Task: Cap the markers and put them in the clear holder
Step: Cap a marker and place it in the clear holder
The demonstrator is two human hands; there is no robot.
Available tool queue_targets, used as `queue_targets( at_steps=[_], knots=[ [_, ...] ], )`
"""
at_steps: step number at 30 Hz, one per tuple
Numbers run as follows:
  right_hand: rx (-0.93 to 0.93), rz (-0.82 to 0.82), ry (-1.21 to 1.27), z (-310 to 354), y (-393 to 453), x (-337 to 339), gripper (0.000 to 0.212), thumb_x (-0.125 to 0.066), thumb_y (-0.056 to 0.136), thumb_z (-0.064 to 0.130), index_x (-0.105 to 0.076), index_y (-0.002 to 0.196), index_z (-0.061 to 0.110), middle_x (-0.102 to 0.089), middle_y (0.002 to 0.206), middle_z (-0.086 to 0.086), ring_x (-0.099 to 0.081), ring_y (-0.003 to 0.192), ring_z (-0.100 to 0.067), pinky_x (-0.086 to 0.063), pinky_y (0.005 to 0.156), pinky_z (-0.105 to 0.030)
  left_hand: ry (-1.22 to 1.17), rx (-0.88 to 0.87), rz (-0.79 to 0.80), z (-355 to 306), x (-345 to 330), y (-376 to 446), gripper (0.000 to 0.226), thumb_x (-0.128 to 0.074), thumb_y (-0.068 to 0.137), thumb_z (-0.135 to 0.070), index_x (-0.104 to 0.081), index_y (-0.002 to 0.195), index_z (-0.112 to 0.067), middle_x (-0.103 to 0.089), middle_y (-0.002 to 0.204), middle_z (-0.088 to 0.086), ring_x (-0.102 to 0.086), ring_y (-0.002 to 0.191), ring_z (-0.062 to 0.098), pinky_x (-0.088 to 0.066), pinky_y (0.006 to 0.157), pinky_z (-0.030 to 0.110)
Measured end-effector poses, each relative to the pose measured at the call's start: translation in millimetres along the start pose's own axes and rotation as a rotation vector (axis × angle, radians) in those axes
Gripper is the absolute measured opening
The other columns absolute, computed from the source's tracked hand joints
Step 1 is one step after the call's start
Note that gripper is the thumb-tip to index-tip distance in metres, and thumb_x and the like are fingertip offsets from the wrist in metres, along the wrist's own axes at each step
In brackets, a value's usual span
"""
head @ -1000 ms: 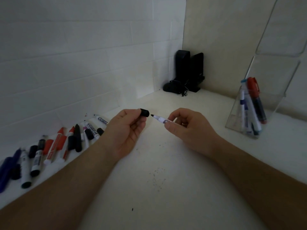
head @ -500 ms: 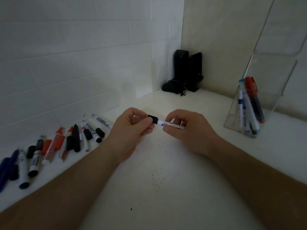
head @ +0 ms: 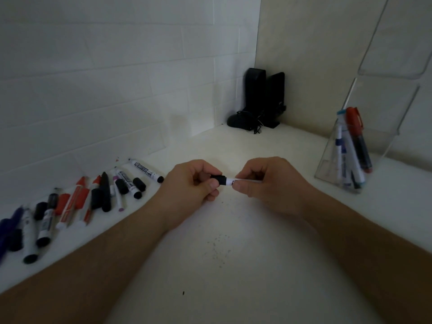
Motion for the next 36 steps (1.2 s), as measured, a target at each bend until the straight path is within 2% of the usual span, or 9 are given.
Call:
queue_targets(
  at_steps=[4,7,11,13,17,20,25,29,36],
  knots=[
    [0.013,0.076,-0.203,-2,-1,4,0.019,-0.068,0.089,0.048,-0.066,0.082,0.031,-0.062,0.068,0.016,-0.053,0.06,0.0,-0.038,0.055,-0.013,0.144,-0.067,-0.019,1,-6,2,0.016,-0.07,0.09,-0.007,-0.073,0.101,-0.018,-0.073,0.078,0.003,-0.069,0.071,0.014,-0.059,0.075,0.032],
    [0.048,0.106,-0.507,6,-2,4,0.018,-0.055,0.095,0.054,-0.062,0.092,0.038,-0.06,0.074,0.016,-0.055,0.068,-0.001,-0.043,0.06,-0.025,0.344,-0.144,-0.034,-1,-14,5,0.018,-0.076,0.086,-0.025,-0.072,0.099,-0.037,-0.07,0.084,-0.008,-0.068,0.077,0.007,-0.055,0.074,0.022],
    [0.066,0.026,-0.579,25,-4,16,0.029,-0.049,0.096,0.054,-0.062,0.085,0.031,-0.059,0.074,0.007,-0.053,0.071,-0.013,-0.049,0.067,-0.038,0.276,-0.084,-0.067,-12,-16,1,0.038,-0.076,0.083,-0.043,-0.055,0.114,-0.046,-0.072,0.084,-0.01,-0.068,0.076,0.002,-0.052,0.074,0.021],
    [0.11,-0.077,-0.538,45,-9,46,0.028,-0.053,0.097,0.05,-0.067,0.087,0.028,-0.053,0.078,0.01,-0.05,0.074,-0.011,-0.044,0.073,-0.033,0.313,-0.041,-0.028,-16,-16,-4,0.041,-0.075,0.083,-0.046,-0.052,0.116,-0.046,-0.071,0.084,-0.011,-0.066,0.075,0.001,-0.051,0.073,0.02],
    [0.114,-0.465,-0.407,79,-31,146,0.012,-0.063,0.097,0.034,-0.069,0.099,0.024,-0.056,0.088,0.007,-0.049,0.076,-0.009,-0.032,0.069,-0.02,0.615,0.03,0.148,-31,-35,-6,0.012,-0.072,0.084,-0.045,-0.068,0.094,-0.04,-0.066,0.093,-0.015,-0.062,0.084,0.002,-0.053,0.083,0.026],
    [0.039,-0.582,-0.416,70,-44,197,0.006,-0.064,0.097,0.031,-0.065,0.099,0.026,-0.058,0.09,0.007,-0.055,0.073,-0.004,-0.036,0.064,-0.014,0.461,0.101,0.231,-65,-65,0,0.011,-0.071,0.085,-0.036,-0.072,0.096,-0.035,-0.066,0.103,-0.011,-0.065,0.09,0.008,-0.055,0.075,0.024],
    [-0.119,-0.507,-0.585,23,-52,213,0.014,-0.061,0.098,0.033,-0.069,0.098,0.021,-0.066,0.093,0.0,-0.062,0.081,-0.02,-0.04,0.07,-0.03,0.335,-0.022,0.255,-124,-126,0,0.018,-0.068,0.088,-0.036,-0.069,0.106,-0.038,-0.062,0.112,-0.015,-0.064,0.089,0.005,-0.052,0.067,0.021],
    [-0.21,-0.375,-0.565,1,-53,195,0.04,-0.051,0.1,0.05,-0.048,0.136,0.033,-0.076,0.096,0.004,-0.068,0.071,-0.013,-0.055,0.067,-0.027,0.361,-0.065,0.235,-138,-156,-3,0.046,-0.065,0.089,-0.034,-0.053,0.133,-0.042,-0.051,0.133,-0.015,-0.058,0.103,0.006,-0.055,0.083,0.027],
    [-0.209,-0.236,-0.824,-14,-55,180,0.031,-0.037,0.104,0.047,-0.041,0.13,0.032,-0.069,0.087,0.002,-0.066,0.071,-0.018,-0.058,0.064,-0.036,0.178,-0.064,0.241,-142,-186,0,0.079,-0.07,0.089,-0.031,-0.026,0.154,-0.041,-0.043,0.148,-0.01,-0.048,0.132,0.014,-0.046,0.109,0.038]
  ],
)
Point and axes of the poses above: each hand's wrist, its own y-axis towards the middle knuckle, its own x-axis out of the back of the hand, z = x × y, the point moved 2 cm from there along y, towards the middle knuckle
